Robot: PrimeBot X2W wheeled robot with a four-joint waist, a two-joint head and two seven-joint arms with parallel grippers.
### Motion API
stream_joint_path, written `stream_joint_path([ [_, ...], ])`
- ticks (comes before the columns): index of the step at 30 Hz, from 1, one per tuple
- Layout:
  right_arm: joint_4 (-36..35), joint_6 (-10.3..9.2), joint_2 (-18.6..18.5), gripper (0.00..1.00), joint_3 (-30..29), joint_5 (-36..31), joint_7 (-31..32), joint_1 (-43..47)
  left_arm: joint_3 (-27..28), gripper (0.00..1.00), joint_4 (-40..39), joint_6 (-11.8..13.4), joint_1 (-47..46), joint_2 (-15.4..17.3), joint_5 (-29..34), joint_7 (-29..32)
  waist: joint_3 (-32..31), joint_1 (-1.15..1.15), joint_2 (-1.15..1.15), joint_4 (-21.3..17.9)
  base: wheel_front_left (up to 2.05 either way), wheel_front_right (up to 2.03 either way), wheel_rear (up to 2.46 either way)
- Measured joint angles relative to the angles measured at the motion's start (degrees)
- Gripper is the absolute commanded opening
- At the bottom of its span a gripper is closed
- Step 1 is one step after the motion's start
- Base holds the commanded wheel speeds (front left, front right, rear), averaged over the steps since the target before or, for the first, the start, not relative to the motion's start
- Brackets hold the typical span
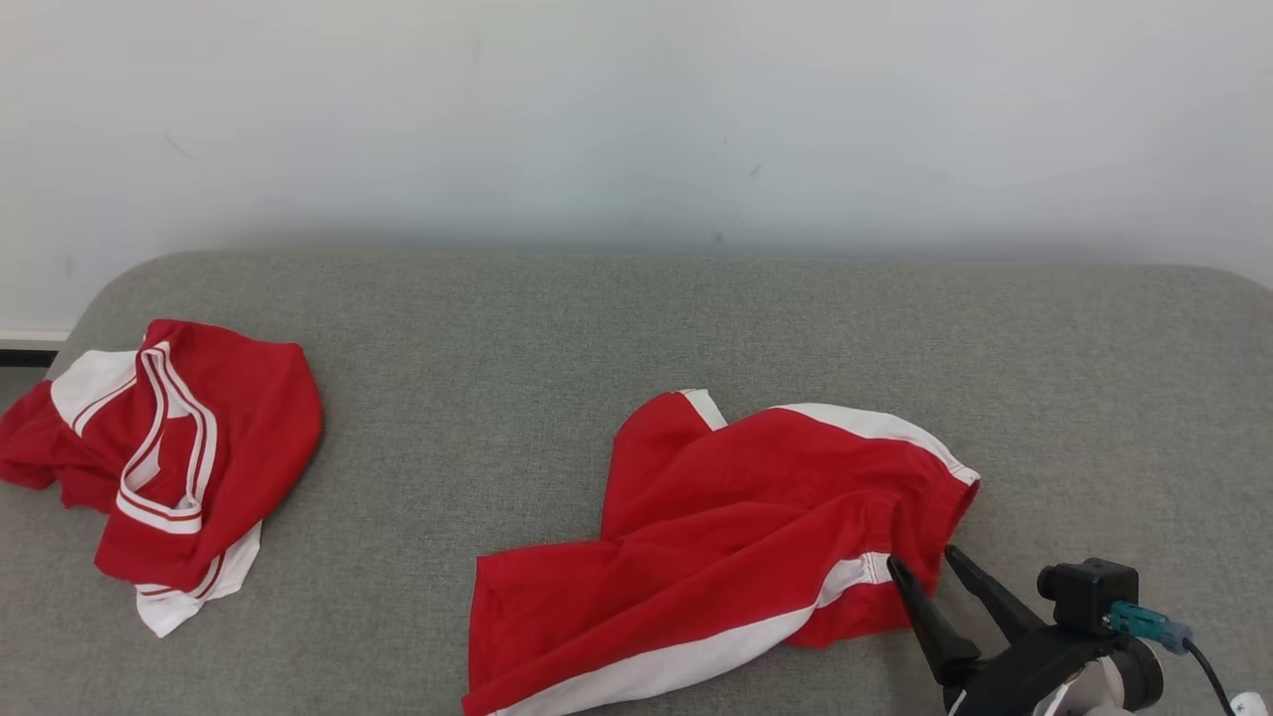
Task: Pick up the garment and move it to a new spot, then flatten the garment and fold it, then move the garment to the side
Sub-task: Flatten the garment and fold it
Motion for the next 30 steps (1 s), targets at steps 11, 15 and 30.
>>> stream_joint_path([
  [11, -3.93, 0.00, 0.23, 1.00, -1.90, -4.03, 2.78, 2.42, -5.64, 1.00, 2.32, 0.00, -1.24, 1.40, -0.90, 0.00, 1.07, 0.00, 0.00, -0.83, 0.00, 0.00, 0.00],
  [15, -3.74, 0.00, 0.44, 1.00, -1.87, -6.28, 4.00, 1.49, -8.09, 1.00, 4.94, 0.00, -4.07, 1.67, -1.58, 0.00, 1.52, 0.00, 0.00, -0.62, 0.00, 0.00, 0.00],
  [30, -0.77, 0.00, 1.96, 1.00, 0.13, -7.83, 5.43, -1.24, -13.33, 1.00, 9.13, -0.01, -9.76, 2.20, -5.16, 0.00, 2.81, 0.00, 0.00, 0.02, 0.00, 0.00, 0.00],
])
